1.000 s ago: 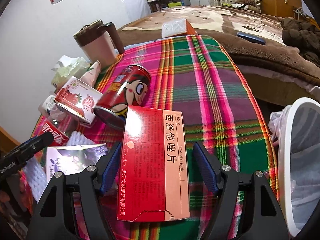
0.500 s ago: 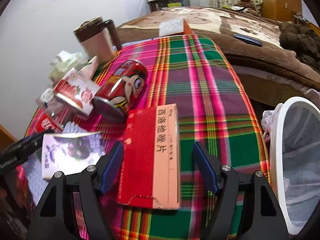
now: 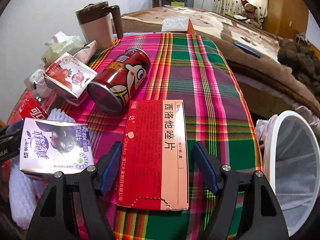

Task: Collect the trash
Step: 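Grasp the red medicine box with the right tool while the left tool grasps the clear Coca-Cola bottle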

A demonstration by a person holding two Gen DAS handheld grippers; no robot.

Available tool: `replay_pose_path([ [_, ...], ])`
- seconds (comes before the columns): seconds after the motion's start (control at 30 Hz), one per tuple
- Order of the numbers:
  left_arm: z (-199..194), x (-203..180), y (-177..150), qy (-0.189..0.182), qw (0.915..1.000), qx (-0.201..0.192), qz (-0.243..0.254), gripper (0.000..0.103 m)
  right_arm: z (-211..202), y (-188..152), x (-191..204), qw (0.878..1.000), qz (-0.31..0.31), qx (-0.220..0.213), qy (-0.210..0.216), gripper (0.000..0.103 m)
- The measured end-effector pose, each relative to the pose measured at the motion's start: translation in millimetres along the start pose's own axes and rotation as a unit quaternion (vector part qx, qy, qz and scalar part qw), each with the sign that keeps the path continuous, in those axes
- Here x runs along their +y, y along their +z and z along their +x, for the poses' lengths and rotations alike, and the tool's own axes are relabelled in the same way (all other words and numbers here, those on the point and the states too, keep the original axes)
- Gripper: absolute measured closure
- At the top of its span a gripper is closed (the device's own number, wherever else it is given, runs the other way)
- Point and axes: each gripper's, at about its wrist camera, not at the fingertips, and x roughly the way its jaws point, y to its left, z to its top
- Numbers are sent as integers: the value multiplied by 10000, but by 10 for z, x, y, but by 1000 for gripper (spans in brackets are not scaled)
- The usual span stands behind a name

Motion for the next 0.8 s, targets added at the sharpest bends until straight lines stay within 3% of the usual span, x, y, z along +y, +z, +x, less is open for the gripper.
replay_pose_path([
  [0.2,-21,-2,-10,14,10000,-58,23,34,-33,-37,-23,9999,65,-78,-73,31],
  [0.27,-33,0,-13,14,10000,-86,18,37,-47,-41,-31,9998,97,-123,-110,40],
  [0.8,-300,46,-33,186,9987,-480,-68,38,-242,-16,-96,9981,263,-560,-8,40],
])
